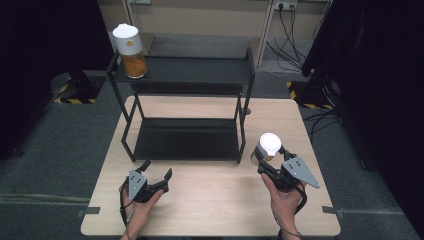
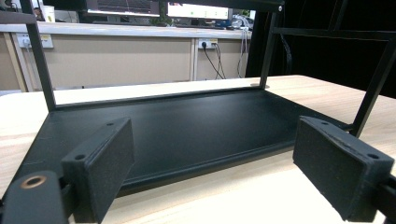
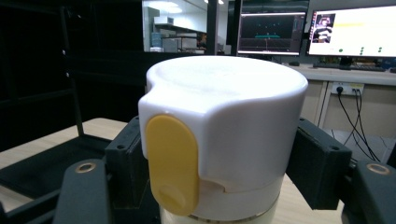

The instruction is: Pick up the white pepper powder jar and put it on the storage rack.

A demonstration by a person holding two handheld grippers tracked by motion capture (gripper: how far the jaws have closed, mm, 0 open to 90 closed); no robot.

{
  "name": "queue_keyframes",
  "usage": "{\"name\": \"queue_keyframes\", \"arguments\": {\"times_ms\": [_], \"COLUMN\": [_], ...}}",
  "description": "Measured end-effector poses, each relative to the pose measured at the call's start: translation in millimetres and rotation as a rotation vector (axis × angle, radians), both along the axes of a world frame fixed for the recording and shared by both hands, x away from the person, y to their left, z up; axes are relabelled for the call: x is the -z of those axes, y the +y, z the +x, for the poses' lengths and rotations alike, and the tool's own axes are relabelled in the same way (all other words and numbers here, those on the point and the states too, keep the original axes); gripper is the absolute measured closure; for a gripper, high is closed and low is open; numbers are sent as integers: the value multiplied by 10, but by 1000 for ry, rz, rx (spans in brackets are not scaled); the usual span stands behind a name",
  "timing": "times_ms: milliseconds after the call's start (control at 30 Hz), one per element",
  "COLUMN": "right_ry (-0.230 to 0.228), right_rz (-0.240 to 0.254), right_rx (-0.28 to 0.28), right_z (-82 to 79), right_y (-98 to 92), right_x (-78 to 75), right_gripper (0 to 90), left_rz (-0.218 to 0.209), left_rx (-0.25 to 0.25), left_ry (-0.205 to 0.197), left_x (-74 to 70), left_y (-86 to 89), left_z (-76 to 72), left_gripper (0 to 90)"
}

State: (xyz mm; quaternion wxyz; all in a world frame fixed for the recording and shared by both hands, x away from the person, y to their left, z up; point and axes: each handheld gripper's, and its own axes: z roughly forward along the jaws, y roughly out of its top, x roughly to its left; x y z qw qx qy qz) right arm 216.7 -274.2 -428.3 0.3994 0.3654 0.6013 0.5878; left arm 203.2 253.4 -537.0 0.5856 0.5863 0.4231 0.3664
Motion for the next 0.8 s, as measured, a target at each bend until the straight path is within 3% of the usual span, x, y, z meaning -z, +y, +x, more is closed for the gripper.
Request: {"name": "queue_keyframes", "arguments": {"times_ms": [800], "right_ry": [-84], "right_rz": [12], "right_rx": [-26], "right_z": [96], "right_y": [184], "right_x": [-387], "right_gripper": [309], "left_rz": [0], "left_rx": [-1], "left_ry": [3], "left_x": [-4], "left_y": [-1], "left_z": [2], "left_gripper": [125]}}
